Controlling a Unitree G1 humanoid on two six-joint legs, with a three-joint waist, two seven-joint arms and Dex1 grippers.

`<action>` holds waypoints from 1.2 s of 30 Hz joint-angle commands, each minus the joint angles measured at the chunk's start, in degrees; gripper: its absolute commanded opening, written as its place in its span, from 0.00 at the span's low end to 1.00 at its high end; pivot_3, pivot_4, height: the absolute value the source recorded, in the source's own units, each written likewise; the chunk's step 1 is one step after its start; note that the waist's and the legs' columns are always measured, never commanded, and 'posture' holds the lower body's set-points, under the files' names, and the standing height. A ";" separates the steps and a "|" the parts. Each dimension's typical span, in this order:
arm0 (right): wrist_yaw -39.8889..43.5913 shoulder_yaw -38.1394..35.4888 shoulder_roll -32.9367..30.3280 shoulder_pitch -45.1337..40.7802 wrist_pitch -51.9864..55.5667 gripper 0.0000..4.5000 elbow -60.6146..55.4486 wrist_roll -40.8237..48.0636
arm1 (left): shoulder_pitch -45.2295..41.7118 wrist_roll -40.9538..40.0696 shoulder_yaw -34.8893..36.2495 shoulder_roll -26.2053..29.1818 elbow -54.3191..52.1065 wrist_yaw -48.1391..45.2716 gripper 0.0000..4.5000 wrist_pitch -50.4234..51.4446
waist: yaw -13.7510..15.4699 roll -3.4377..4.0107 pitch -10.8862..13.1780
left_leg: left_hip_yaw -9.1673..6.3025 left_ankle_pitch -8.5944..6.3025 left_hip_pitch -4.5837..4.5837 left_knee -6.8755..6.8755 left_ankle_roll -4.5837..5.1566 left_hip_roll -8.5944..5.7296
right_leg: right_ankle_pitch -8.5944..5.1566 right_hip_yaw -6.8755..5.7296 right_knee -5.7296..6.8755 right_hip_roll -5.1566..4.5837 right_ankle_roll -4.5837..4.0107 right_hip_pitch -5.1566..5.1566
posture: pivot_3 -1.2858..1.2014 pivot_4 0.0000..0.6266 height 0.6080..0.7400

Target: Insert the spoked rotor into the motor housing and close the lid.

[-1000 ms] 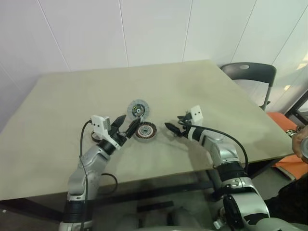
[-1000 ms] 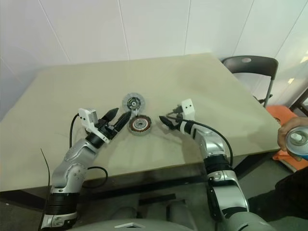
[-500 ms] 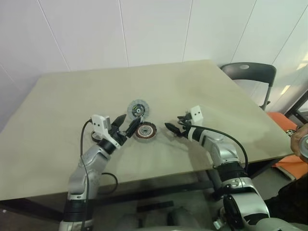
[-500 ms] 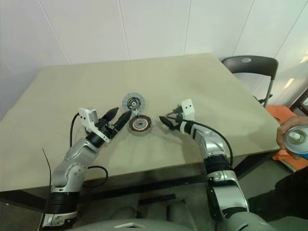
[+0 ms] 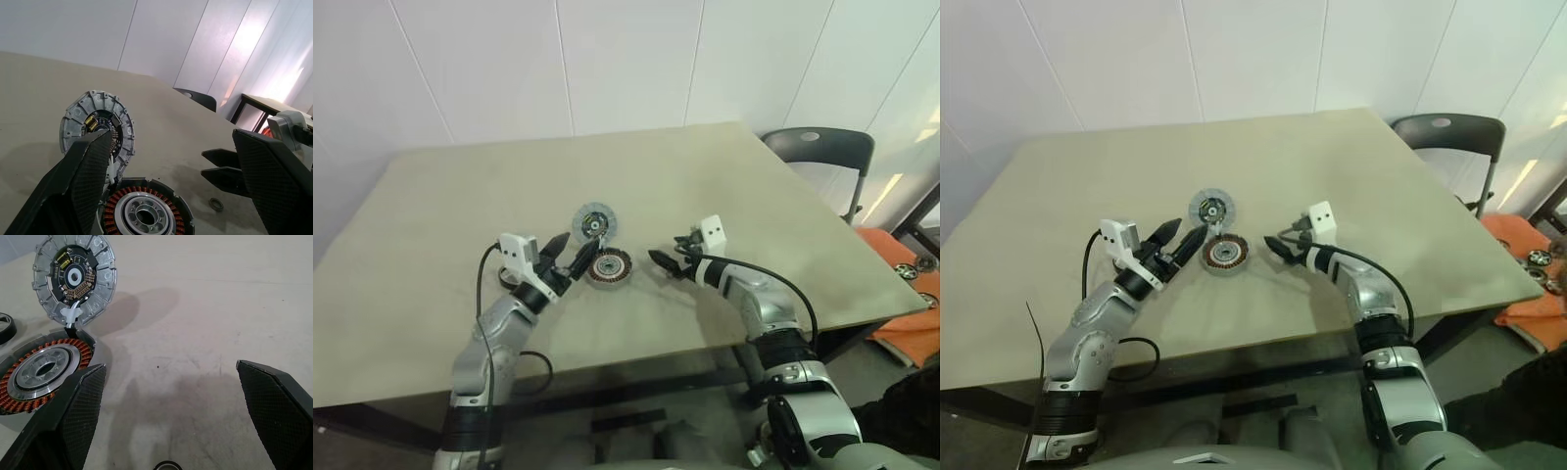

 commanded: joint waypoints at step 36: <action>0.43 0.21 -0.18 -1.30 -0.99 0.99 -0.97 -0.45 | -0.81 0.39 0.42 0.04 -1.11 -0.30 0.93 -1.09 | 1.61 0.01 0.00 | -0.05 -0.03 -0.07 -0.21 0.05 0.02 | 0.00 -0.05 -0.13 0.00 0.04 -0.09 | 0.52 0.00 1.00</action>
